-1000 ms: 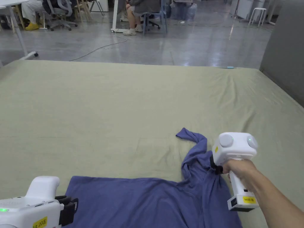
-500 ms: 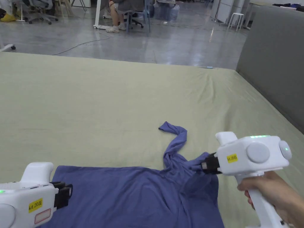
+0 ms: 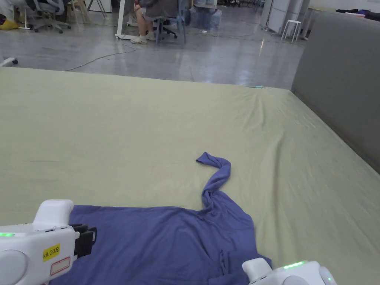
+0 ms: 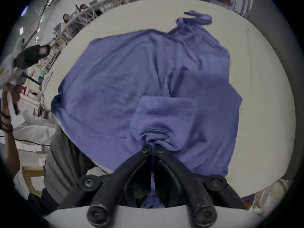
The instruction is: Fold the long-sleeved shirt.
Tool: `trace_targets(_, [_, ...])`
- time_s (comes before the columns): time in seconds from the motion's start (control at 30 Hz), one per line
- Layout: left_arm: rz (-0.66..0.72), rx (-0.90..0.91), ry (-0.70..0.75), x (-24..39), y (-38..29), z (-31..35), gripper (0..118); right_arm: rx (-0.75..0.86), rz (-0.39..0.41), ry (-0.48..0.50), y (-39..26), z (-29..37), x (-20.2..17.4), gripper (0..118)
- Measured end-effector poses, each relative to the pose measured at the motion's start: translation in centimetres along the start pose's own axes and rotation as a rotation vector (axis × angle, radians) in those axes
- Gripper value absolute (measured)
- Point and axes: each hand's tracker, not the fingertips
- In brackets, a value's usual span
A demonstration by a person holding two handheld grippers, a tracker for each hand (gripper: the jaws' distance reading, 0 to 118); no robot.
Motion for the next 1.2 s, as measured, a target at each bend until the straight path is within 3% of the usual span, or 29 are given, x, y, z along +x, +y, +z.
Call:
trace_targets(0.03, [0.000,0.000,-0.001,0.0,0.1,0.0,0,0.018,-0.020,0.021,0.1,0.8,0.1,31])
trace_targets(0.1, [-0.001,0.003,-0.001,0.0,0.2,0.2,0,0.137,-0.046,0.038,0.1,3.9,0.3,106])
trace_targets(0.13, [-0.001,0.006,-0.002,0.0,0.3,0.3,0,0.185,-0.046,0.036,0.1,5.1,0.5,116])
trace_targets(0.2, [0.003,0.013,-0.003,0.0,0.4,0.3,0,0.288,-0.071,0.001,0.1,7.9,1.0,114])
trace_targets(0.23, [0.003,0.014,-0.004,0.0,0.4,0.3,0,0.293,-0.092,-0.038,0.2,8.8,1.2,103])
trace_targets(0.27, [0.004,0.015,-0.004,0.0,0.4,0.2,0,0.299,-0.119,-0.085,0.3,9.4,1.4,74])
trace_targets(0.3, [0.006,0.015,-0.004,0.1,0.4,0.2,0,0.315,-0.105,-0.131,0.5,9.9,1.7,4])
trace_targets(0.33, [0.007,0.014,-0.005,0.1,0.3,0.1,0,0.331,-0.091,-0.154,0.7,9.9,1.9,0])
trace_targets(0.57, [0.009,0.003,-0.014,0.4,0.2,0.0,0,0.300,-0.045,-0.177,7.4,7.2,4.5,0])
trace_targets(0.6, [0.006,0.001,-0.013,0.5,0.3,0.0,0,0.300,-0.035,-0.189,9.1,6.9,4.8,5])
trace_targets(0.67, [0.008,0.003,-0.016,0.5,0.4,0.1,0,0.297,-0.036,-0.196,12.4,5.8,6.1,21])
trace_targets(0.7, [0.009,0.003,-0.018,0.5,0.5,0.0,0,0.267,-0.062,-0.205,14.1,4.6,6.8,65])
trace_targets(0.73, [0.007,0.002,-0.021,0.5,0.6,0.0,0,0.229,-0.085,-0.228,15.6,3.6,7.4,85])
trace_targets(0.77, [0.007,0.001,-0.020,0.5,0.7,0.0,0,0.212,-0.090,-0.241,16.8,3.0,7.7,85])
trace_targets(0.9, [0.015,0.004,-0.011,0.4,1.1,-0.2,0,0.027,-0.136,-0.236,20.3,-1.7,10.0,83])
trace_targets(0.97, [0.019,0.002,0.000,0.0,1.4,-0.6,0,-0.032,-0.134,-0.246,20.8,-3.7,10.8,75])
trace_targets(1.07, [0.034,-0.012,0.015,-0.7,2.2,-1.7,0,-0.104,-0.082,-0.257,20.8,-5.7,10.5,37])
trace_targets(1.13, [0.033,-0.014,0.050,-1.1,3.0,-2.8,0,-0.091,-0.044,-0.289,20.9,-5.7,10.2,31])
trace_targets(1.17, [0.035,-0.020,0.055,-1.5,3.6,-3.5,0,-0.096,-0.059,-0.282,21.2,-5.5,9.4,21])
trace_targets(1.2, [0.044,-0.023,0.070,-2.0,4.3,-4.4,0,-0.108,-0.062,-0.265,21.3,-5.4,9.5,0])
